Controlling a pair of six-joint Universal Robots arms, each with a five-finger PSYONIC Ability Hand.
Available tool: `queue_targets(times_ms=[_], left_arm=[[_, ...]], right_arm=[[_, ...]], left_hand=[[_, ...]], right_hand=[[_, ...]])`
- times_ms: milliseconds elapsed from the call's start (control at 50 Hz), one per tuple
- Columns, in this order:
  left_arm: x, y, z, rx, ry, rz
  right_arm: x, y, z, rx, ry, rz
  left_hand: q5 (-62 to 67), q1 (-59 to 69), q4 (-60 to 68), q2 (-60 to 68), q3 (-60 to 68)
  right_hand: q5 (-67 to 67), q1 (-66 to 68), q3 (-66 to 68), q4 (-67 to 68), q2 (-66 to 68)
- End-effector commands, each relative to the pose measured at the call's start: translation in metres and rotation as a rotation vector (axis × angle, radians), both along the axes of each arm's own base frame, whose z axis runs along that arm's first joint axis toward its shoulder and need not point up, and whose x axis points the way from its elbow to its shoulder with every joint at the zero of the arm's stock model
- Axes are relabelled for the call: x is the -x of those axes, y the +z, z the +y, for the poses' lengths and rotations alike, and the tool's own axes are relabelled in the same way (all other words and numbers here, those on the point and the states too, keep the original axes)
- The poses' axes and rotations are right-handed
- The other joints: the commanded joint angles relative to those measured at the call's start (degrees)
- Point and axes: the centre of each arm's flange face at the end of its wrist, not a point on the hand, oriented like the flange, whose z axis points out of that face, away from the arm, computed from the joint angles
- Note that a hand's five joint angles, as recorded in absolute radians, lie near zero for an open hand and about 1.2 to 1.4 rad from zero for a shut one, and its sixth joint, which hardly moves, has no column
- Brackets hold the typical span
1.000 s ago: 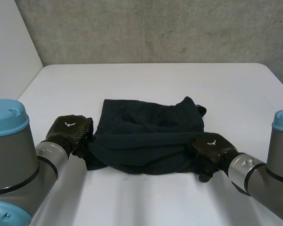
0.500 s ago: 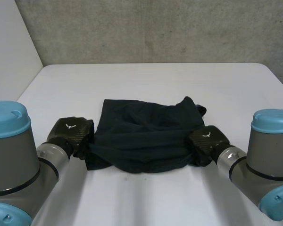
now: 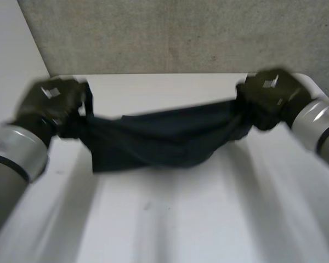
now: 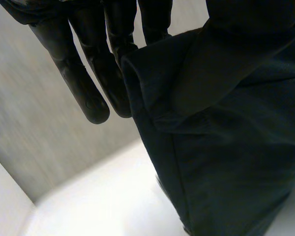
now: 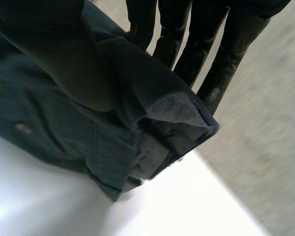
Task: Fold the shorts.
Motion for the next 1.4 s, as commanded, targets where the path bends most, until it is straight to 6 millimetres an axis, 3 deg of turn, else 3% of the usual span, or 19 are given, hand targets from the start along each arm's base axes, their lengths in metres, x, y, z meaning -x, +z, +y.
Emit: queue_targets(times_ms=[20,100,160,360,480,560,620,680,700,740,800,880,1000,1040,1120,1240,1260,1320,1400], left_arm=[[-0.012,0.066,0.019,0.155,0.005,0.076],[-0.012,0.062,0.019,0.096,0.005,0.043],[-0.006,0.040,0.007,0.014,0.005,0.001],[0.010,-0.052,-0.050,-0.266,0.048,-0.148],[0.018,-0.079,-0.086,-0.311,0.071,-0.170],[0.032,-0.063,-0.119,-0.219,0.074,-0.125],[0.043,-0.025,-0.147,-0.056,0.080,-0.045],[0.047,0.040,-0.166,0.192,0.117,0.082],[0.047,0.076,-0.169,0.335,0.140,0.161],[0.045,0.100,-0.169,0.444,0.160,0.230],[0.044,0.138,-0.157,0.616,0.172,0.342],[0.039,0.154,-0.138,0.696,0.166,0.389],[0.037,0.092,-0.142,0.543,0.169,0.298],[0.037,0.056,-0.142,0.447,0.168,0.244],[0.034,-0.009,-0.137,0.285,0.168,0.153],[0.030,-0.093,-0.127,0.089,0.174,0.034],[0.032,-0.123,-0.120,0.018,0.159,-0.008],[0.027,-0.155,-0.111,-0.072,0.166,-0.064],[0.018,-0.173,-0.094,-0.154,0.165,-0.114]], right_arm=[[0.008,0.066,0.012,0.090,-0.003,0.008],[0.008,0.062,0.013,0.052,0.000,0.045],[0.006,0.050,0.007,0.013,0.003,0.059],[-0.010,-0.026,-0.026,-0.207,0.021,0.152],[-0.020,-0.072,-0.057,-0.245,0.021,0.206],[-0.031,-0.063,-0.087,-0.064,0.001,0.131],[-0.038,-0.030,-0.113,0.185,-0.047,0.035],[-0.043,0.018,-0.132,0.473,-0.095,-0.116],[-0.043,0.035,-0.133,0.563,-0.102,-0.166],[-0.040,0.074,-0.132,0.749,-0.109,-0.287],[-0.037,0.104,-0.124,0.887,-0.101,-0.403],[-0.035,0.112,-0.119,0.876,-0.083,-0.434],[-0.037,0.066,-0.120,0.674,-0.075,-0.348],[-0.039,0.046,-0.119,0.612,-0.060,-0.319],[-0.041,-0.002,-0.115,0.472,-0.021,-0.248],[-0.043,-0.108,-0.107,0.190,0.021,-0.122],[-0.042,-0.120,-0.105,0.158,0.019,-0.105],[-0.039,-0.160,-0.096,0.034,0.022,-0.022],[-0.030,-0.182,-0.082,-0.082,0.022,0.090]], left_hand=[[14.0,14.4,11.0,11.3,11.8],[14.0,14.4,11.0,11.3,11.8],[14.0,14.4,11.0,11.3,11.8],[14.0,14.4,11.0,11.3,11.8],[14.0,14.4,11.0,11.3,11.8],[14.0,14.4,11.0,11.3,11.8],[14.0,14.4,11.0,11.3,11.8],[14.0,14.4,11.0,11.3,11.8],[14.0,14.4,11.0,11.3,11.8],[14.0,14.4,11.0,11.3,11.8],[14.0,14.4,11.0,11.3,11.8],[14.0,14.4,11.0,11.3,11.8],[14.0,14.4,11.0,11.3,11.8],[14.0,14.4,11.0,11.3,11.8],[14.0,14.4,11.0,11.3,11.8],[14.0,14.4,11.0,11.3,11.8],[14.0,14.4,11.0,11.3,11.8],[14.0,14.4,11.0,11.3,11.8],[14.0,14.4,11.0,11.3,11.8]], right_hand=[[15.6,23.8,12.9,12.7,12.0],[15.6,23.8,12.9,12.7,12.0],[15.6,23.8,12.9,12.7,12.0],[15.6,23.8,12.9,12.7,12.0],[15.6,23.8,12.9,12.7,12.0],[15.6,23.8,12.9,12.7,12.0],[15.6,23.8,12.9,12.7,12.0],[15.6,23.8,12.9,12.7,12.0],[15.6,23.8,12.9,12.7,12.0],[15.6,23.8,12.9,12.7,12.0],[15.6,23.8,12.9,12.7,12.0],[15.6,23.8,12.9,12.7,12.0],[15.6,23.8,12.9,12.7,12.0],[15.6,23.8,12.9,12.7,12.0],[15.6,23.8,12.9,12.7,12.0],[15.6,23.8,12.9,12.7,12.0],[15.6,23.8,12.9,12.7,12.0],[15.6,23.8,12.9,12.7,12.0],[15.6,23.8,12.9,12.7,12.0]])
